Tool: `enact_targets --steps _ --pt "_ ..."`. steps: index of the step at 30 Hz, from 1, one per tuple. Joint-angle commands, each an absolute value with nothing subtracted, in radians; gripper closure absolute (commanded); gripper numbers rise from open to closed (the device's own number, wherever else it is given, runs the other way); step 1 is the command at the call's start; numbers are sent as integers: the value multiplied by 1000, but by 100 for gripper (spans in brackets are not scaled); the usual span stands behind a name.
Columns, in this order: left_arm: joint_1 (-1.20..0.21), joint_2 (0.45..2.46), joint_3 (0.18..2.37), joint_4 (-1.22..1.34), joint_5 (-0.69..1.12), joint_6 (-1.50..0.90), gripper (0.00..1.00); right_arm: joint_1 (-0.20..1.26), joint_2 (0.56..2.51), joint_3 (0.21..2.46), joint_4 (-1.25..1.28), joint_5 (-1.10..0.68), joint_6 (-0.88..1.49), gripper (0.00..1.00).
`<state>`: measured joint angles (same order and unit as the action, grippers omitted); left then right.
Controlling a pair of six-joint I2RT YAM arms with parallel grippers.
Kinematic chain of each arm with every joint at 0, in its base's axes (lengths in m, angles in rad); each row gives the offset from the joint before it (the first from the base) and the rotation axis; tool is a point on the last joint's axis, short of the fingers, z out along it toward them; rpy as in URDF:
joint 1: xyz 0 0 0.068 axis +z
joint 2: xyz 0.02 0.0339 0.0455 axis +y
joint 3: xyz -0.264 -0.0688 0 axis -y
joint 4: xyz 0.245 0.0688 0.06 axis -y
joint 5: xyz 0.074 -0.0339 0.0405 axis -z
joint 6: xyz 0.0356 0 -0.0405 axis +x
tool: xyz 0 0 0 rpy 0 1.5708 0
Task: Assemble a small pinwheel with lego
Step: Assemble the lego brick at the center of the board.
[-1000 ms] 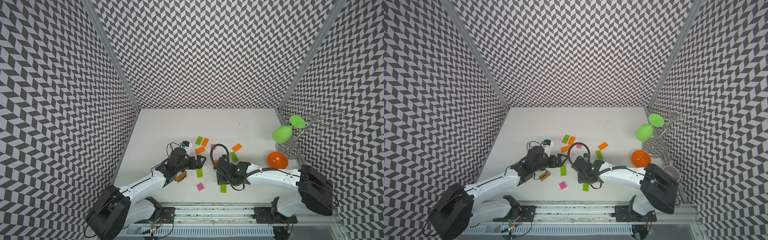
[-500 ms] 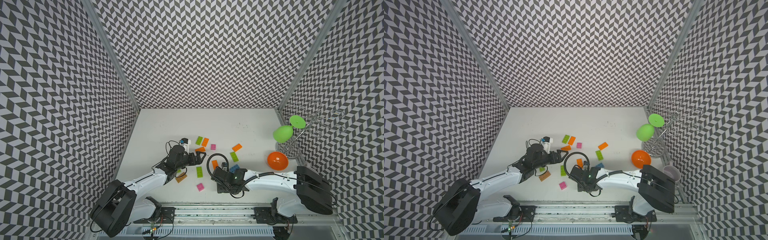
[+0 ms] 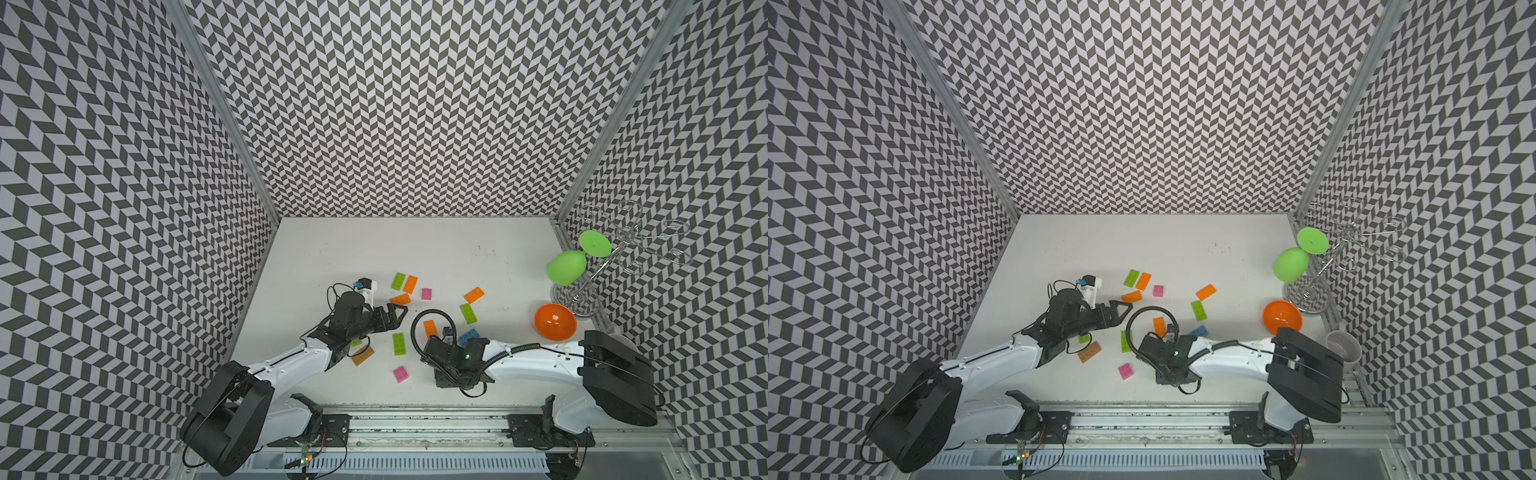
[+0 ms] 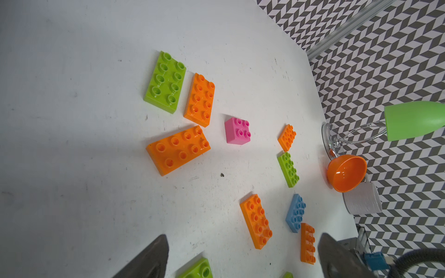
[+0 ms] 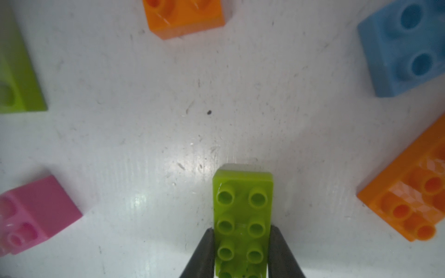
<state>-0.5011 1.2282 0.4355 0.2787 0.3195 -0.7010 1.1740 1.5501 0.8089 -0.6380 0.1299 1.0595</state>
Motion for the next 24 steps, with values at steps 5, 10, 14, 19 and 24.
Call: enact_targets --steps 5,10,14,19,24 --pt "-458 1198 422 290 348 -683 4 1172 1619 819 -541 163 878 72" --pt "-441 1182 415 271 350 -673 4 1145 1658 835 -555 191 840 72" --pt "-425 1166 407 264 352 -671 4 1113 1654 825 -545 197 811 72" --pt "-419 1170 406 267 357 -670 4 1079 1656 818 -535 196 780 72" --pt "-412 1175 407 267 361 -664 4 1058 1664 826 -529 200 761 72"
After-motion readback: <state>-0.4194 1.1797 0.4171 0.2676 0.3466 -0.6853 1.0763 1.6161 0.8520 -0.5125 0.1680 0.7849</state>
